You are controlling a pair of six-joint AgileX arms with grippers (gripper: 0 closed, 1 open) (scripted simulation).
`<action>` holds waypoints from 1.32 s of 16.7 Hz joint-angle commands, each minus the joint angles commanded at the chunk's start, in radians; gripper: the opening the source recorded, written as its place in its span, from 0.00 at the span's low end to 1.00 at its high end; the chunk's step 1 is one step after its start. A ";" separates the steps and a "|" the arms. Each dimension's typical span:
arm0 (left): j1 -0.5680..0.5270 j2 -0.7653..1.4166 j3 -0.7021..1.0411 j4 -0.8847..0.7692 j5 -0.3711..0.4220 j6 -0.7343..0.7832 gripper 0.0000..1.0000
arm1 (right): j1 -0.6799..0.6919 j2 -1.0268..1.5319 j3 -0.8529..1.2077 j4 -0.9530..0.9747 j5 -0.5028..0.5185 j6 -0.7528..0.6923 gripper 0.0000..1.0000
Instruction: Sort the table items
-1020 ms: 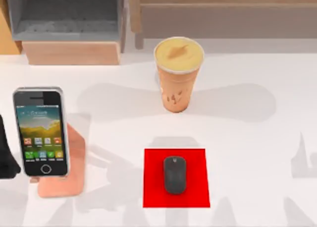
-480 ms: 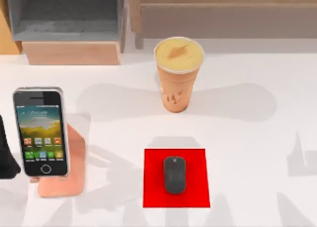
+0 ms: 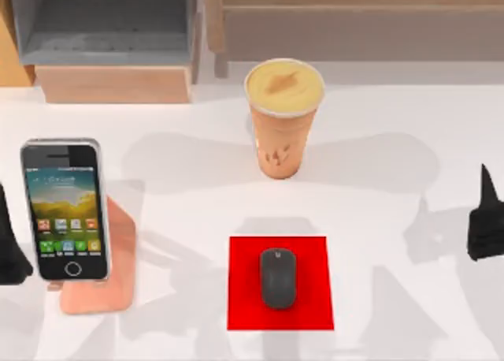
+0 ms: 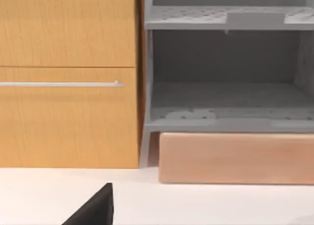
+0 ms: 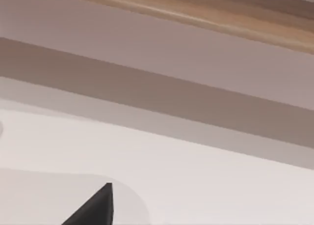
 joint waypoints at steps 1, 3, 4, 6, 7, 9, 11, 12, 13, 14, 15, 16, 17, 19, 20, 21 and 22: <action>0.000 0.000 0.000 0.000 0.000 0.000 1.00 | 0.053 0.122 0.028 0.067 0.047 -0.010 1.00; 0.000 0.000 0.000 0.000 0.000 0.000 1.00 | 0.155 0.369 0.097 0.198 0.137 -0.023 1.00; 0.000 0.000 0.000 0.000 0.000 0.000 1.00 | 0.201 0.489 0.136 0.261 0.180 -0.025 1.00; 0.000 0.000 0.000 0.000 0.000 0.000 1.00 | 0.284 0.715 0.223 0.377 0.258 -0.023 1.00; 0.000 0.000 0.000 0.000 0.000 0.000 1.00 | 0.320 0.817 0.271 0.430 0.293 -0.018 1.00; 0.000 0.000 0.000 0.000 0.000 0.000 1.00 | 0.379 0.994 0.372 0.523 0.354 0.001 1.00; 0.000 0.000 0.000 0.000 0.000 0.000 1.00 | 0.423 1.145 0.477 0.603 0.404 0.028 1.00; 0.000 0.000 0.000 0.000 0.000 0.000 1.00 | 0.439 1.213 0.530 0.637 0.426 0.044 1.00; 0.000 0.000 0.000 0.000 0.000 0.000 1.00 | 0.451 1.277 0.582 0.669 0.445 0.060 1.00; 0.000 0.000 0.000 0.000 0.000 0.000 1.00 | 0.459 1.336 0.632 0.697 0.463 0.076 1.00; 0.000 0.000 0.000 0.000 0.000 0.000 1.00 | 0.462 1.389 0.681 0.723 0.479 0.093 1.00; 0.000 0.000 0.000 0.000 0.000 0.000 1.00 | 0.461 1.435 0.726 0.745 0.493 0.108 1.00; 0.000 0.000 0.000 0.000 0.000 0.000 1.00 | 0.457 1.473 0.767 0.764 0.506 0.122 1.00; 0.000 0.000 0.000 0.000 0.000 0.000 1.00 | 0.446 1.521 0.832 0.794 0.526 0.144 1.00; 0.000 0.000 0.000 0.000 0.000 0.000 1.00 | 0.441 1.534 0.852 0.803 0.533 0.151 1.00; 0.000 0.000 0.000 0.000 0.000 0.000 1.00 | 0.438 1.539 0.864 0.808 0.536 0.154 1.00; 0.000 0.000 0.000 0.000 0.000 0.000 1.00 | 0.438 1.539 0.864 0.808 0.536 0.154 1.00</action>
